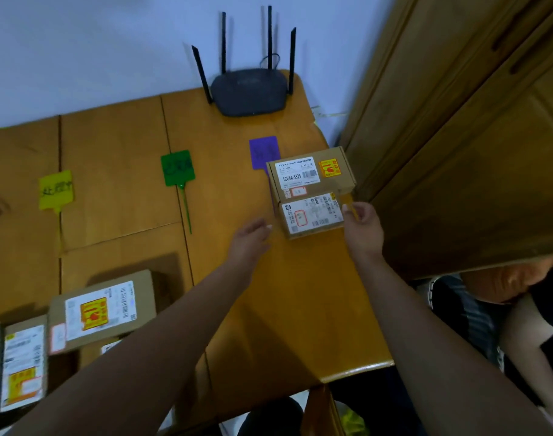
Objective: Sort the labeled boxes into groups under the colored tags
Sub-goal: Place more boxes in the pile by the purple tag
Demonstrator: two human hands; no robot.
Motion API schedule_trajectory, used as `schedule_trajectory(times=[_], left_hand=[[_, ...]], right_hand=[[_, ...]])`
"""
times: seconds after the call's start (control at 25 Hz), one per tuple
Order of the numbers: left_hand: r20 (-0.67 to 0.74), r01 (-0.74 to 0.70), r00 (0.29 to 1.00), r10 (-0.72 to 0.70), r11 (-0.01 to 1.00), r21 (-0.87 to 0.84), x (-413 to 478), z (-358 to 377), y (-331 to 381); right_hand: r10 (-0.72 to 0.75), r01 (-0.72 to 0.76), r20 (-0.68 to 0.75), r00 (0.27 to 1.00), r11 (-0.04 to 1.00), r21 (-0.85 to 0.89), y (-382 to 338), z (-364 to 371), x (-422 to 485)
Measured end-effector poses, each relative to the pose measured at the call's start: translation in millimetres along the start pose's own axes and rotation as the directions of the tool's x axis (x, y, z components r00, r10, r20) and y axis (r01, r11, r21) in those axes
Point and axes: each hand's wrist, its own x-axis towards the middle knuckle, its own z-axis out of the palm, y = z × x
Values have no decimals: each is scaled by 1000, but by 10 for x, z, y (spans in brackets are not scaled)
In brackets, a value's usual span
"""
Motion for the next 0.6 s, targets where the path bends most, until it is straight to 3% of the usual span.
schedule_trajectory(times=[0.12,0.28,0.44,0.6], left_hand=[[-44,-68,997,68,998,-15,-258,-478,18],[-136,-179,974,179,984,15,-728,-1399,-18],[-213,-179,961,175,984,3,-1173,-2298,-212],[-282,-184,945,169,983,-27,-1433,-3077,-423]], right_hand=[[-138,139,-36,990,990,9,-158,93,-421],[-232,201,261,937,969,141,-509,603,-1249],[-165,160,510,844,986,54,-710,1269,-2062],[-140,181,619,773,984,-3,-762,1898,-2767]])
